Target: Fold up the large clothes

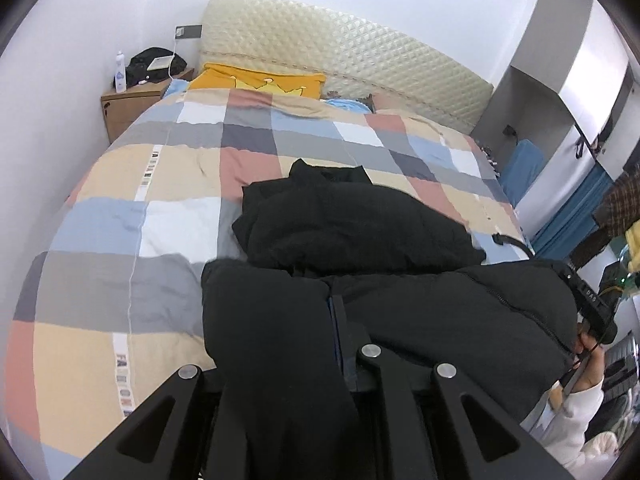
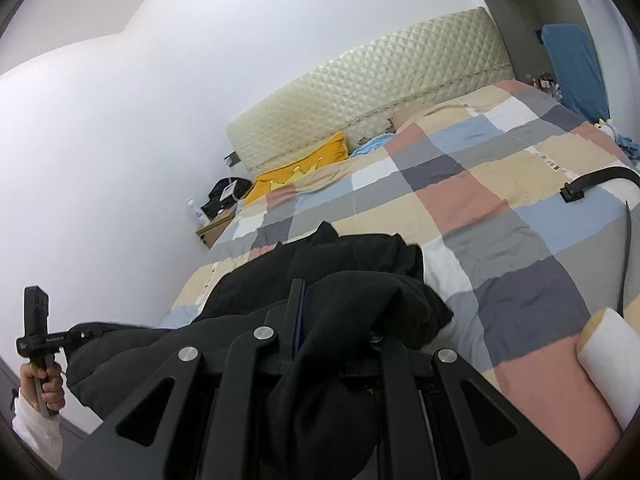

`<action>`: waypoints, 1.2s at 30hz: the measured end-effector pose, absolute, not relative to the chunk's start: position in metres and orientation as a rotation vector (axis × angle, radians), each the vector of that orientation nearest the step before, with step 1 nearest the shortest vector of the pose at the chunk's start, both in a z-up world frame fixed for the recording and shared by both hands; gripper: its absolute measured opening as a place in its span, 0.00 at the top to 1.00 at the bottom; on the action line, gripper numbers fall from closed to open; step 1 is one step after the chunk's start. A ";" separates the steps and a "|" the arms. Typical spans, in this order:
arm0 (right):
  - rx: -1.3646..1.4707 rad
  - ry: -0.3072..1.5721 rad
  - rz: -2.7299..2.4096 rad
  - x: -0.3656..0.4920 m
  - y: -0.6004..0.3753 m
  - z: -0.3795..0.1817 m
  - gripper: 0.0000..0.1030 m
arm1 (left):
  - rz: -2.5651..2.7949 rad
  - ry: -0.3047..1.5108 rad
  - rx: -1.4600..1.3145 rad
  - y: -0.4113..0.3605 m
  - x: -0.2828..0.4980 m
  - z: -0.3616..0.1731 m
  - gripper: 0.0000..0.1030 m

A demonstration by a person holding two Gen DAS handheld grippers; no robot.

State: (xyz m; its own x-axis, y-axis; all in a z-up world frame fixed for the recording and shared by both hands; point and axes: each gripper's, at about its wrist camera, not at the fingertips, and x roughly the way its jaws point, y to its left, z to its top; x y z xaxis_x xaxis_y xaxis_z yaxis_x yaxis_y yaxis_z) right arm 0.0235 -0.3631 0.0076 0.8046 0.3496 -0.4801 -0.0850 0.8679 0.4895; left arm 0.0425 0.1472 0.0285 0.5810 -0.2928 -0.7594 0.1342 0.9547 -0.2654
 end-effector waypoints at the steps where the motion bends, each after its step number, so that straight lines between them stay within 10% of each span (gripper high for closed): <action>1: 0.471 0.598 0.237 0.029 -0.364 0.008 0.87 | -0.247 0.913 -0.188 0.147 0.049 0.030 0.88; 36: 0.327 0.876 0.076 0.291 -0.352 -0.090 0.87 | 0.060 0.900 -0.023 0.090 0.300 -0.045 0.84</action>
State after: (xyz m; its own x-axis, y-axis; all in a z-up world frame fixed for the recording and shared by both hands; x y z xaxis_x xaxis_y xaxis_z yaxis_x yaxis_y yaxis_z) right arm 0.2911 -0.3523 -0.0901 0.6409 0.1989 -0.7415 0.0675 0.9475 0.3125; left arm 0.3002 0.0902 -0.0447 0.6202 0.0424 -0.7833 -0.0620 0.9981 0.0049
